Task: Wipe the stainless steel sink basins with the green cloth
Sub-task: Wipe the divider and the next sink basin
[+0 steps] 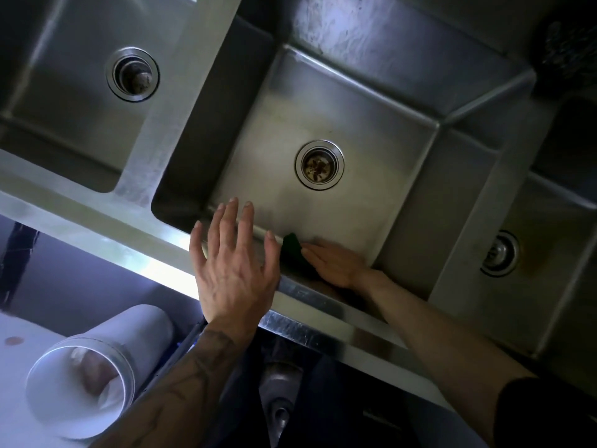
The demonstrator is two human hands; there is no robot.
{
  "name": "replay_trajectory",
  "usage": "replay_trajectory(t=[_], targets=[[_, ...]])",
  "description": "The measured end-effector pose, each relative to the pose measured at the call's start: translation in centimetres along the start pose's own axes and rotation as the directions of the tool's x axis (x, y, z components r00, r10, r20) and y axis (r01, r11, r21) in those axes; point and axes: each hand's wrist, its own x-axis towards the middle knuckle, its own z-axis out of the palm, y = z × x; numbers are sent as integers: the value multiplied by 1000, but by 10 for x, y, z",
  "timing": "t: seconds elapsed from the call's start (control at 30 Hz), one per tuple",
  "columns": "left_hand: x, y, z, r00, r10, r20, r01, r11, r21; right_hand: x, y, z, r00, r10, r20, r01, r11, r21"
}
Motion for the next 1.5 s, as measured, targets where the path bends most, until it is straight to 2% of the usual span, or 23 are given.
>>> replay_trajectory(t=[0.1, 0.23, 0.33, 0.43, 0.5, 0.7, 0.93, 1.17, 1.4, 1.5], targets=[[-1, -1, -1, 1000, 6, -1, -6, 1000, -9, -30, -1, -4, 999, -49, -15, 50, 997, 55], [-1, 0, -2, 1000, 7, -5, -7, 1000, -17, -83, 0, -6, 985, -114, -133, 135, 977, 163], [-1, 0, -1, 1000, 6, -15, -6, 1000, -17, -67, 0, -10, 995, -87, -56, 91, 994, 64], [-1, 0, 0, 1000, -3, -21, 3, 1000, -28, -33, 7, -9, 998, 52, 25, -52, 998, -26], [0, 0, 0, 1000, -7, -16, 6, 1000, -25, -31, 11, -6, 997, 67, 22, -67, 998, -17], [-1, -2, 1, 1000, -3, 7, 4, 1000, -29, -93, 12, -8, 997, -31, -69, 35, 998, 51], [-2, -5, 5, 1000, 3, -9, -3, 1000, -15, -30, 13, -5, 990, 132, 57, -131, 991, -22], [-2, -5, 5, 1000, 7, -10, -7, 1000, -16, -85, 13, -5, 999, 33, -43, -30, 997, 64], [-1, -3, 4, 1000, 7, 18, -7, 1000, 7, -37, 11, -2, 993, 118, -28, -119, 993, -16], [-2, -4, 5, 999, 12, 43, -13, 1000, 18, -27, 18, 2, 987, 135, -89, -134, 991, 20]])
